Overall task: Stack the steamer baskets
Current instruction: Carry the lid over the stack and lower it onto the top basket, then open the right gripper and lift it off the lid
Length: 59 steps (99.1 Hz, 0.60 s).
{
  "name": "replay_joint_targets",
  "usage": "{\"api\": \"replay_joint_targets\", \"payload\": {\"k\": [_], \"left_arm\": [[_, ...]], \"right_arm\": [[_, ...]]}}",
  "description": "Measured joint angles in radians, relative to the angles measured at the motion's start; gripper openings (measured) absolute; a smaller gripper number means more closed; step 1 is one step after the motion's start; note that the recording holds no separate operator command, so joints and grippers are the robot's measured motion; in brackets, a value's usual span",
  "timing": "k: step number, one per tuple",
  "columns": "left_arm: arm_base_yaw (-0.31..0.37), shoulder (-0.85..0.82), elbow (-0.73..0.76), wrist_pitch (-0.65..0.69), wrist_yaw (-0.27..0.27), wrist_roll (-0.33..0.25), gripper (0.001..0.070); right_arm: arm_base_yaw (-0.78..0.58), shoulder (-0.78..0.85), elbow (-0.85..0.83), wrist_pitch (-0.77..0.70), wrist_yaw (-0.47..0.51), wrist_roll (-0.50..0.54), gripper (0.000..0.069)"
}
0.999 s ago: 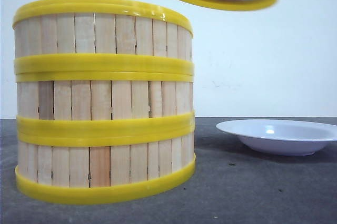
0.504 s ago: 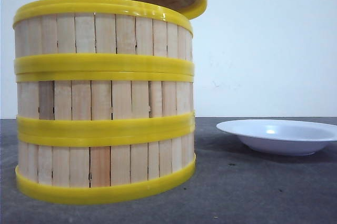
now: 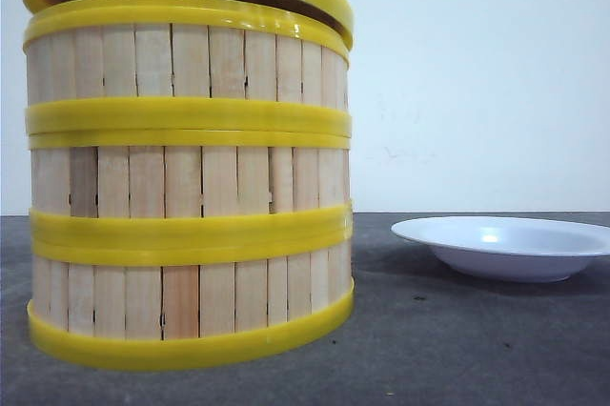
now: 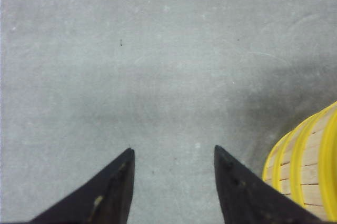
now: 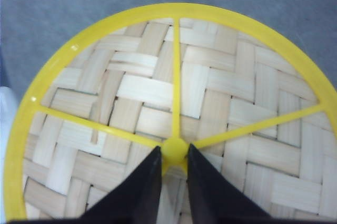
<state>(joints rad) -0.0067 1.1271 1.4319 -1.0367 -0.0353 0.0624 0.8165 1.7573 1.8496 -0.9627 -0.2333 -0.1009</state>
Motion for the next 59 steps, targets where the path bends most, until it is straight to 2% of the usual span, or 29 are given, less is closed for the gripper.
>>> {"api": "replay_joint_targets", "payload": {"k": [59], "left_arm": [[0.0,0.0,0.0,0.001,0.0,0.0,0.0276]], "right_arm": [[0.014,0.014,0.005,0.001,0.009,-0.007,0.0068]]}}
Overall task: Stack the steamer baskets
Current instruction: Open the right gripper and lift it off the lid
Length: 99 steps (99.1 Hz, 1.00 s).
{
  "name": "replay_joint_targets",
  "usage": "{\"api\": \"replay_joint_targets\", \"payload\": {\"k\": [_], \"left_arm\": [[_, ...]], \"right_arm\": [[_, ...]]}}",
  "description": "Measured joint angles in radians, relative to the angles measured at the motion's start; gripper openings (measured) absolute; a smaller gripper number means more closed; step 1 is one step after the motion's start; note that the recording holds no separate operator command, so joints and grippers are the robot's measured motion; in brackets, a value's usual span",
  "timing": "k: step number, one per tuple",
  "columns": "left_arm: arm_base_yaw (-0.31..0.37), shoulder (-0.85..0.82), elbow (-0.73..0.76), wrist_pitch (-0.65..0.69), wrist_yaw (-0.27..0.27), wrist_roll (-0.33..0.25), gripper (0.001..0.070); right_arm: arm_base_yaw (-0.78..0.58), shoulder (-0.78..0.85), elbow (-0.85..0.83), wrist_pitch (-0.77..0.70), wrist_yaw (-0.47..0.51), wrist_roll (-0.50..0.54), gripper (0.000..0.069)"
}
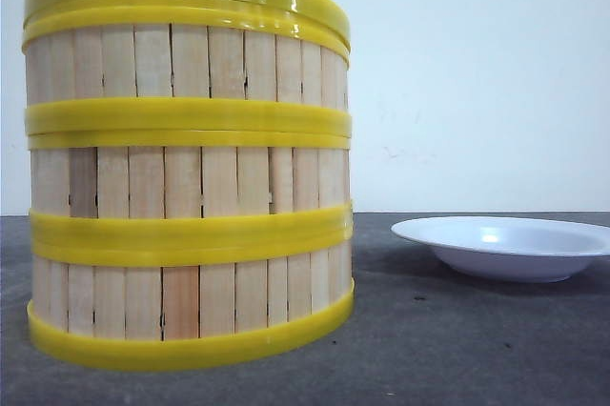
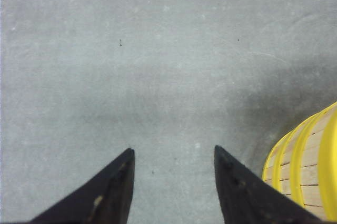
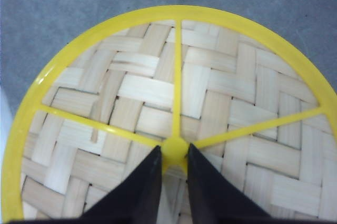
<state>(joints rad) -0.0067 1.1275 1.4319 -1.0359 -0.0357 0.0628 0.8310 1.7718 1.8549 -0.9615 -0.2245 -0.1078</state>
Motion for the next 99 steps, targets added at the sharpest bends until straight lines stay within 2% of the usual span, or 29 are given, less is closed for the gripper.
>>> {"api": "replay_joint_targets", "payload": {"k": [10,24,50,71,88,99], "left_arm": [[0.0,0.0,0.0,0.0,0.0,0.0,0.0276],[0.0,0.0,0.0,0.0,0.0,0.0,0.0276],[0.0,0.0,0.0,0.0,0.0,0.0,0.0276],[0.0,0.0,0.0,0.0,0.0,0.0,0.0276],[0.0,0.0,0.0,0.0,0.0,0.0,0.0276],[0.0,0.0,0.0,0.0,0.0,0.0,0.0276]], "right_arm": [[0.0,0.0,0.0,-0.004,0.0,-0.001,0.0091],[0.002,0.0,0.001,-0.019,-0.007,-0.001,0.0196],[0.007,0.0,0.002,-0.02,-0.011,-0.001,0.0327],[0.005,-0.011,0.023,-0.021,-0.004,0.0,0.0346],[-0.025,-0.105,0.047,-0.019,0.075,0.0,0.0346],[-0.097,-0.197,0.054,-0.034,0.138,0.0,0.0346]]}}
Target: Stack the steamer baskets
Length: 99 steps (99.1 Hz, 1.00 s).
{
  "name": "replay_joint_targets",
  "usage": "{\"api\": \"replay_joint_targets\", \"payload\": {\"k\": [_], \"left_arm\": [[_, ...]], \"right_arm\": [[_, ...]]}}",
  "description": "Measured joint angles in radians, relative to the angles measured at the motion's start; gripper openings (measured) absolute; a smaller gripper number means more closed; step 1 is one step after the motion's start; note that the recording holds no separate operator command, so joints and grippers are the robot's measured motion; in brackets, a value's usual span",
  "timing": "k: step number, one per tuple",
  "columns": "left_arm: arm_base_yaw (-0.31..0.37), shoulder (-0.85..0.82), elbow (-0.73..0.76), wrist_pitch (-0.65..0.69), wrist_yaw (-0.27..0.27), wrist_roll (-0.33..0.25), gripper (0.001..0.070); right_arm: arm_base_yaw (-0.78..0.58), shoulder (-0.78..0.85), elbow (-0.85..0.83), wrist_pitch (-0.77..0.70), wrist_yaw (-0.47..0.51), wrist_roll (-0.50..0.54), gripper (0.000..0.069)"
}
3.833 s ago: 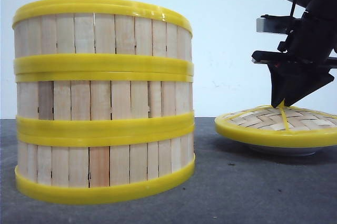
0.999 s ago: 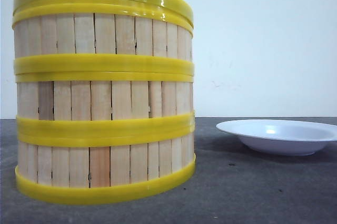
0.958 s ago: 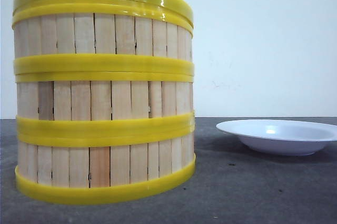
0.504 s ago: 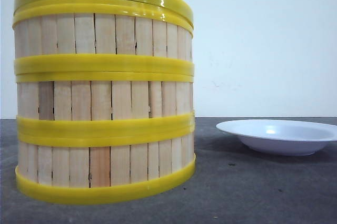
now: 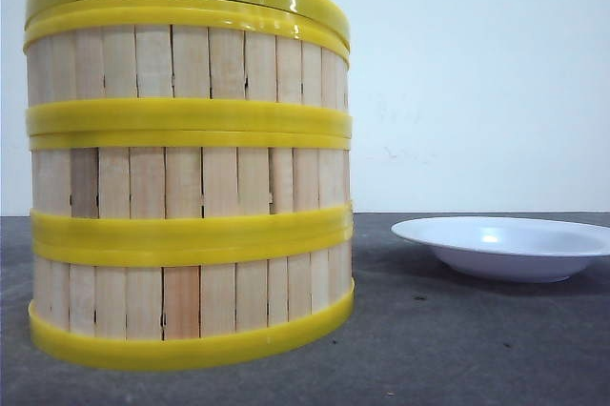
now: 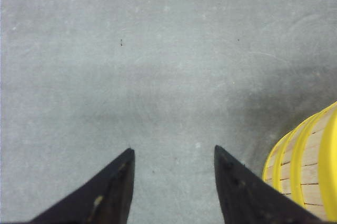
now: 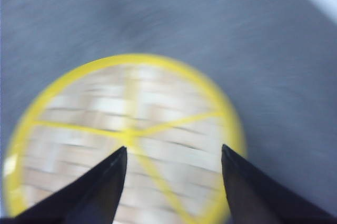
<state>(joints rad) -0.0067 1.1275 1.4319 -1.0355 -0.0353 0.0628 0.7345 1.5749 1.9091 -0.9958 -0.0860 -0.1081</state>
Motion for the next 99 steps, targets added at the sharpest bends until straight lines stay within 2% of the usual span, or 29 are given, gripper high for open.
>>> {"api": "replay_joint_targets", "payload": {"k": [13,25,49,66,83,99], "left_arm": [[0.0,0.0,0.0,0.0,0.003,0.0,0.0276],[0.0,0.0,-0.001,0.0,0.021,-0.001,0.0276],[0.0,-0.017,-0.098,0.056,0.091,-0.024,0.0276],[0.0,-0.09,-0.236,0.147,0.14,-0.041,0.0276],[-0.011,-0.174,-0.378,0.194,0.145,-0.062,0.0276],[-0.039,-0.223,-0.508,0.237,0.146,-0.077,0.0276]], "right_arm": [[-0.127,-0.076,-0.003,-0.044,0.009,0.0,0.0346],[-0.253,-0.145,-0.085,-0.056,0.008,0.0,0.0346],[-0.49,-0.324,-0.361,-0.007,-0.001,0.012,0.0346],[-0.649,-0.499,-0.623,0.069,-0.064,0.047,0.0346],[-0.735,-0.603,-0.853,0.073,-0.106,0.072,0.0346],[-0.743,-0.681,-0.986,0.077,-0.122,0.087,0.0346]]}}
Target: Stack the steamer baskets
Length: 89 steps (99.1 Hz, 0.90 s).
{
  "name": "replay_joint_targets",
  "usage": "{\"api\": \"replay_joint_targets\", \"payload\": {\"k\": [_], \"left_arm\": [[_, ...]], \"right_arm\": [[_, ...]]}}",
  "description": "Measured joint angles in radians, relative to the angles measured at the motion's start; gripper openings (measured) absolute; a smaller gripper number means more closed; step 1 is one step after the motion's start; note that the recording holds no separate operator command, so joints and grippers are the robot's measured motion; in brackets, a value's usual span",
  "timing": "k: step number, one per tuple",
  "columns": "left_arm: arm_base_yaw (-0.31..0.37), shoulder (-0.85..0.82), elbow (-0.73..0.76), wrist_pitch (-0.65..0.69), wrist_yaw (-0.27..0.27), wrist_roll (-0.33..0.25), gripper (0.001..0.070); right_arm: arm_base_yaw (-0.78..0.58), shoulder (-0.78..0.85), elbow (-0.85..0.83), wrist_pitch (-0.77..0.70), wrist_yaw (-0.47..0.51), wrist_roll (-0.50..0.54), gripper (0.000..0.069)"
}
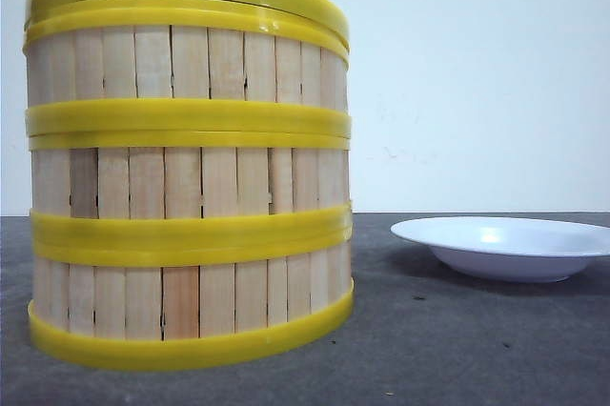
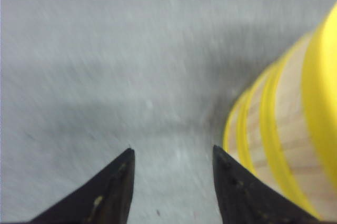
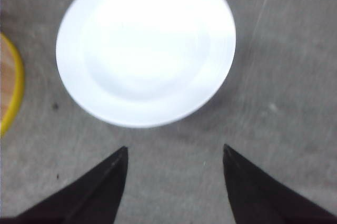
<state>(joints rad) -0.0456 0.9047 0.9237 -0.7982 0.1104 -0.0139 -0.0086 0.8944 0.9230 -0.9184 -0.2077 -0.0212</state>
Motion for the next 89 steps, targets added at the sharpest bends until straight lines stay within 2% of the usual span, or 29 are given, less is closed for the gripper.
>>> {"api": "replay_joint_targets", "payload": {"k": [24,30,34,40,44,50,89], "left_arm": [[-0.015,-0.008,-0.03,0.027,0.0,-0.011,0.0275],[-0.015,-0.008,-0.03,0.027,0.0,-0.015,0.0256],[-0.015,-0.008,-0.03,0.027,0.0,-0.016,0.0193],[-0.015,-0.008,-0.03,0.027,0.0,-0.023,0.0086],[-0.015,-0.008,-0.03,0.027,0.0,-0.025,0.0057],[-0.015,-0.008,-0.03,0.026,0.0,-0.027,0.0038],[-0.015,-0.008,-0.03,0.026,0.0,-0.028,0.003]], "right_arm": [[0.0,-0.022,-0.021,0.035,0.0,0.003,0.0346],[0.0,-0.022,-0.021,0.035,0.0,0.004,0.0338],[0.0,-0.022,-0.021,0.035,0.0,0.011,0.0286],[0.0,-0.022,-0.021,0.035,0.0,0.014,0.0133],[0.0,-0.022,-0.021,0.035,0.0,0.018,0.0079],[0.0,-0.022,-0.021,0.036,0.0,0.019,0.0042],[0.0,-0.022,-0.021,0.07,0.0,0.029,0.0017]]}}
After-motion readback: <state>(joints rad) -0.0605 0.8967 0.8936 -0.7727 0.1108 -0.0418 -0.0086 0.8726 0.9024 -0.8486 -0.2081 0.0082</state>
